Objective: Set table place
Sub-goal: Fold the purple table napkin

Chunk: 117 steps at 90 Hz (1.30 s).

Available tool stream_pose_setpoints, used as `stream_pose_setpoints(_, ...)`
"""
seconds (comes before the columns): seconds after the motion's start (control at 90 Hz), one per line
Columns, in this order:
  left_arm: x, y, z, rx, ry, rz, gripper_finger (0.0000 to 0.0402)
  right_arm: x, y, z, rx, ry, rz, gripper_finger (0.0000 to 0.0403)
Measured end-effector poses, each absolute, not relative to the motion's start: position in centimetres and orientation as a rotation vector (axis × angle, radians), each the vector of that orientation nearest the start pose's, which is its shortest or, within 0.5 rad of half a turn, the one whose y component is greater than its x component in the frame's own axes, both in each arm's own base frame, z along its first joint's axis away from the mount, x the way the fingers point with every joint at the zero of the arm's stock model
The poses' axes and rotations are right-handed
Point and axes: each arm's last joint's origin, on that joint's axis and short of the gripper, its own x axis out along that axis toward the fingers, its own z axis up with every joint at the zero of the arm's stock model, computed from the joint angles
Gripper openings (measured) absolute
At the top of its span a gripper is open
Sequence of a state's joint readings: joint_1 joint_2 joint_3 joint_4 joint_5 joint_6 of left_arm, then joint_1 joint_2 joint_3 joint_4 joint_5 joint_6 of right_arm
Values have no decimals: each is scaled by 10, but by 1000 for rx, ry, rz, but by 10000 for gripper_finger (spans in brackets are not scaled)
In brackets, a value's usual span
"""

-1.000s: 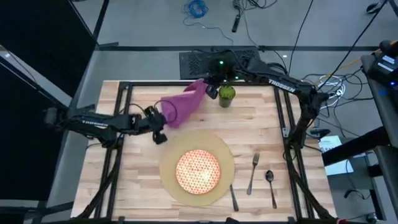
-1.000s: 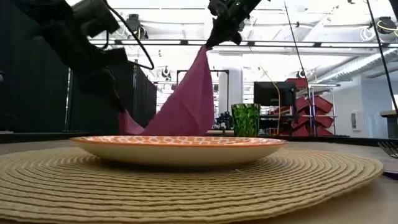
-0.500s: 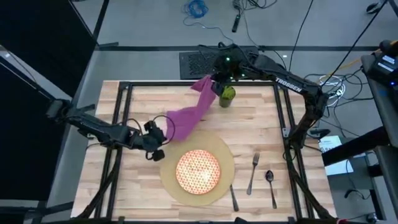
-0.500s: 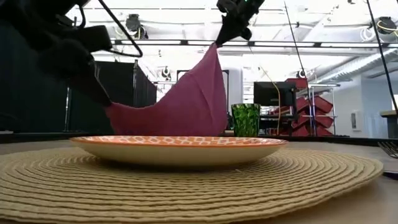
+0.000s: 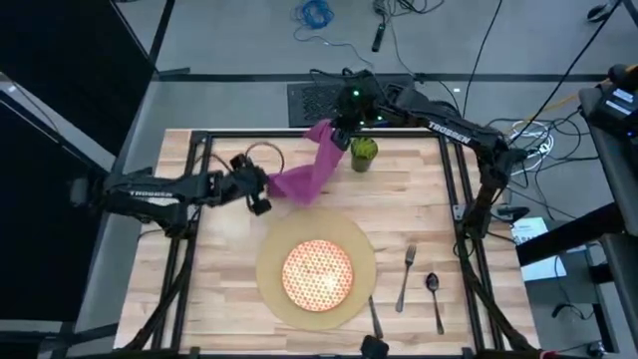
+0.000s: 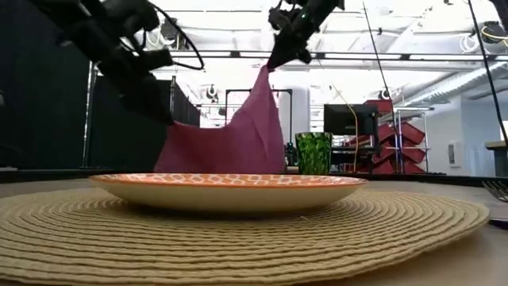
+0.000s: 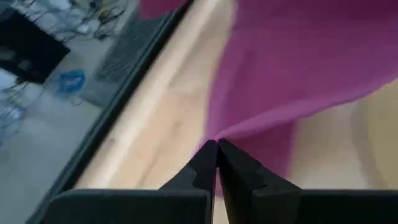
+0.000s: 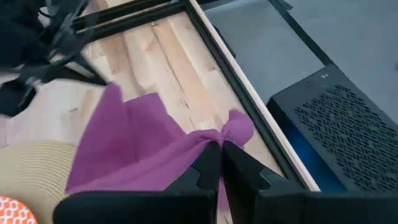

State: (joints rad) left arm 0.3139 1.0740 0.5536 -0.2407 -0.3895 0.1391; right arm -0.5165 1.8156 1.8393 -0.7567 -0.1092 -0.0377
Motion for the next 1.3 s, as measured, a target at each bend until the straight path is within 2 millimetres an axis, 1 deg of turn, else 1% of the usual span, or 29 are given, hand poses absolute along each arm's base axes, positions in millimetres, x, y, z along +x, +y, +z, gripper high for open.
stream_pose_setpoints(0.1,182,98,202,162,841,659,0,356,-211,354,211,676,-361,0)
stream_pose_setpoints(0.167,175,111,202,157,850,691,0,361,-222,354,214,661,-376,0)
stream_pose_setpoints(0.233,168,119,205,137,849,699,0,363,-229,355,221,661,-374,0)
stream_pose_setpoints(0.3,167,119,209,98,808,667,0,366,-230,359,225,662,-348,0)
stream_pose_setpoints(0.367,167,112,210,62,789,614,0,368,-226,361,221,682,-327,0)
stream_pose_setpoints(0.511,172,95,209,35,804,553,0,368,-217,364,218,713,-299,0)
stream_pose_setpoints(0.656,173,76,207,18,850,502,0,362,-211,366,235,762,-293,0)
stream_pose_setpoints(0.767,170,61,199,-12,922,469,0,357,-209,361,247,837,-306,0)
stream_pose_setpoints(0.844,171,51,195,-21,940,441,0,355,-208,359,253,869,-305,0)
stream_pose_setpoints(0.989,167,33,186,-52,966,400,0,348,-204,362,260,905,-299,0)
stream_pose_setpoints(1.133,164,16,173,-84,979,362,0,343,-188,371,257,920,-278,0)
stream_pose_setpoints(1.3,164,0,162,-112,924,317,0,350,-171,370,258,934,-258,0)
